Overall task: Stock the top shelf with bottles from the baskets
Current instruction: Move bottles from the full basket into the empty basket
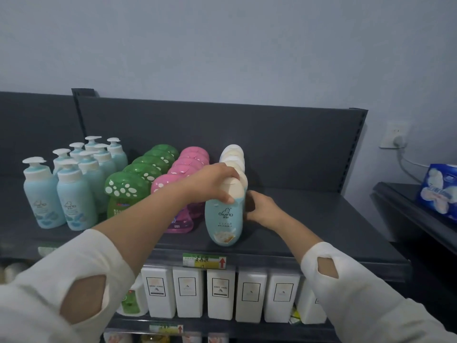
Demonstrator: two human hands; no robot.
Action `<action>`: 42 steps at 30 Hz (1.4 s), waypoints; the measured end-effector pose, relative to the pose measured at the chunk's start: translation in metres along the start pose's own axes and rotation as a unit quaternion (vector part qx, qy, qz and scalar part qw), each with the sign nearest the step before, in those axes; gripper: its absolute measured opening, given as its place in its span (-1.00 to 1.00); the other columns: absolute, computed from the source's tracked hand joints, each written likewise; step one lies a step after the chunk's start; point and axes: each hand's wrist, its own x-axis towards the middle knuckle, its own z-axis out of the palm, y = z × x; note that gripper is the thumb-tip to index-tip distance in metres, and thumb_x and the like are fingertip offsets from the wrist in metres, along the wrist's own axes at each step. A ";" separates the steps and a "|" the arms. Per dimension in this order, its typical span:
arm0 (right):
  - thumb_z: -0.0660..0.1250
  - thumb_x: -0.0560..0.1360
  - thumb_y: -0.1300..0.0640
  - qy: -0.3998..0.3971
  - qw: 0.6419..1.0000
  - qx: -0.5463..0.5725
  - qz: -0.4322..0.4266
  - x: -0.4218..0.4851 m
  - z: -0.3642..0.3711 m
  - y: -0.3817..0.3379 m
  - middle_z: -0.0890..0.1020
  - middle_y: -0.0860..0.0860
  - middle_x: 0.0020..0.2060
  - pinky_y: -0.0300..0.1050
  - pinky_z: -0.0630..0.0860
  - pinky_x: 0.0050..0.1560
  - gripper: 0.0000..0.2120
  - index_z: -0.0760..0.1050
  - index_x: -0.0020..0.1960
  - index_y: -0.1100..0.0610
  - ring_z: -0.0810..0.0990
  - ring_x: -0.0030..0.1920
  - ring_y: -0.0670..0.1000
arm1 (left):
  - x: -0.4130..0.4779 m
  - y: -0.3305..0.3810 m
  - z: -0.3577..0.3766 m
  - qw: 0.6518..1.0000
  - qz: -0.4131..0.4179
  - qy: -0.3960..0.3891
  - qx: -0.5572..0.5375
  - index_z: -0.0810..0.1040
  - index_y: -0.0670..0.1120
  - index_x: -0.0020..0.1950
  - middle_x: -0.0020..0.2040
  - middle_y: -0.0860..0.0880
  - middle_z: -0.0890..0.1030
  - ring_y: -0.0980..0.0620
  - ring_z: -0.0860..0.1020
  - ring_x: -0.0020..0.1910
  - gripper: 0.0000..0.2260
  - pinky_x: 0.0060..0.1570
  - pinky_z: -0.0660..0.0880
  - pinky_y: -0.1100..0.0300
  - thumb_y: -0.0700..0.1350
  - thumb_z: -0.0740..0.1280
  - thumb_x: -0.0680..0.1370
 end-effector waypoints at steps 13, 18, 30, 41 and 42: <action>0.35 0.51 0.14 0.024 0.999 -0.040 -0.017 -0.014 -0.015 0.000 0.52 0.05 0.18 -0.21 0.40 0.07 -0.53 0.35 0.39 0.08 0.50 0.11 -0.02 | -0.015 0.006 -0.005 0.997 -0.010 0.059 0.053 0.41 -0.02 0.33 0.13 -0.01 0.38 0.06 0.37 0.01 -0.55 0.00 0.30 0.23 -0.04 0.41 0.47; 0.31 0.53 0.03 0.063 0.988 -0.129 -0.049 -0.027 -0.030 -0.004 0.48 0.02 0.25 0.02 0.48 0.19 -0.55 0.34 0.39 0.02 0.49 0.21 0.02 | -0.030 0.016 -0.013 0.986 -0.045 0.113 0.118 0.45 0.01 0.25 0.15 -0.03 0.47 -0.01 0.44 0.11 -0.66 0.05 0.45 0.04 0.06 0.33 0.51; 0.27 0.53 0.00 0.162 0.950 -0.208 -0.171 -0.064 -0.029 -0.059 0.51 -0.02 0.12 0.00 0.46 0.06 -0.72 0.45 0.22 0.03 0.45 0.14 0.06 | -0.094 0.033 -0.029 0.968 -0.090 0.156 0.178 0.51 -0.02 0.13 0.05 0.03 0.54 0.05 0.47 -0.05 -0.80 -0.18 0.40 0.17 -0.01 0.27 0.54; 0.27 0.54 0.00 0.099 0.913 -0.250 -0.306 -0.091 0.075 -0.168 0.53 0.03 0.18 -0.03 0.39 0.12 -0.69 0.46 0.24 0.07 0.45 0.20 0.09 | -0.231 -0.026 -0.059 0.944 -0.167 0.159 0.237 0.49 0.00 0.09 0.03 0.03 0.55 -0.03 0.50 0.05 -0.84 -0.14 0.44 0.13 -0.01 0.22 0.56; 0.28 0.53 0.00 0.092 0.908 -0.251 -0.323 -0.092 0.088 -0.178 0.54 0.03 0.16 -0.01 0.40 0.11 -0.70 0.46 0.23 0.07 0.46 0.19 0.10 | -0.246 -0.034 -0.060 0.939 -0.178 0.162 0.247 0.49 0.00 0.09 0.02 0.03 0.54 -0.03 0.50 0.04 -0.84 -0.16 0.42 0.14 -0.01 0.21 0.56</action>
